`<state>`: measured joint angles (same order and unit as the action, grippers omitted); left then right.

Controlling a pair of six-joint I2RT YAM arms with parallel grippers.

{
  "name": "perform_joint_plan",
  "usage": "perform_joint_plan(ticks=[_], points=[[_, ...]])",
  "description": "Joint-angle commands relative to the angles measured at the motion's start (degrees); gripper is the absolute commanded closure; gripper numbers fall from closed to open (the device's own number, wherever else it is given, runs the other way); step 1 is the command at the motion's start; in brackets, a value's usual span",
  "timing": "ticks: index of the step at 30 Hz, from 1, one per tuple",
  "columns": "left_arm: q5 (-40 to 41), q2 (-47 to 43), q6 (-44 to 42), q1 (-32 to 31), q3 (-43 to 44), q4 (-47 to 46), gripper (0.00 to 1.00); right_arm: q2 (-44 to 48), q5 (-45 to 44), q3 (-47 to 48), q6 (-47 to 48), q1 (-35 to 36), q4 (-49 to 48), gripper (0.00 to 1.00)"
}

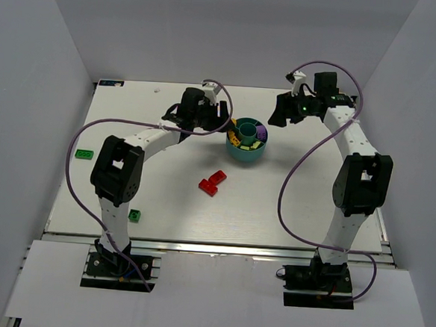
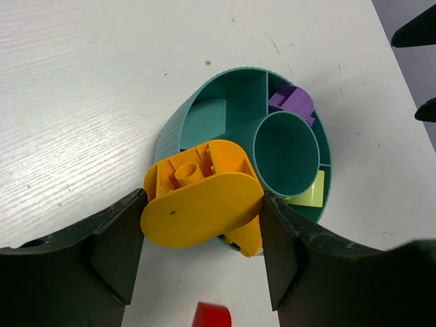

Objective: Sort the legos into containers by color

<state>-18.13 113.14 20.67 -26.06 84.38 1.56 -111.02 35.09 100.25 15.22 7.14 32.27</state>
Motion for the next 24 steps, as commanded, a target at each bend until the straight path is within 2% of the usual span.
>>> perform_joint_plan(ticks=[1,19,24], points=[[-1.5,-3.1,-4.4,-0.3,-0.7,-4.1,0.96,2.1,1.1,-1.0,0.0,-0.4,-1.9,0.21],[-7.5,-5.2,-10.6,-2.2,-6.0,-13.4,0.93,2.3,0.9,-2.0,0.2,-1.0,-1.9,0.2],[-7.7,-5.7,-12.8,-2.2,-7.6,-14.5,0.9,2.2,1.0,-2.1,0.1,-1.1,-2.0,0.2]])
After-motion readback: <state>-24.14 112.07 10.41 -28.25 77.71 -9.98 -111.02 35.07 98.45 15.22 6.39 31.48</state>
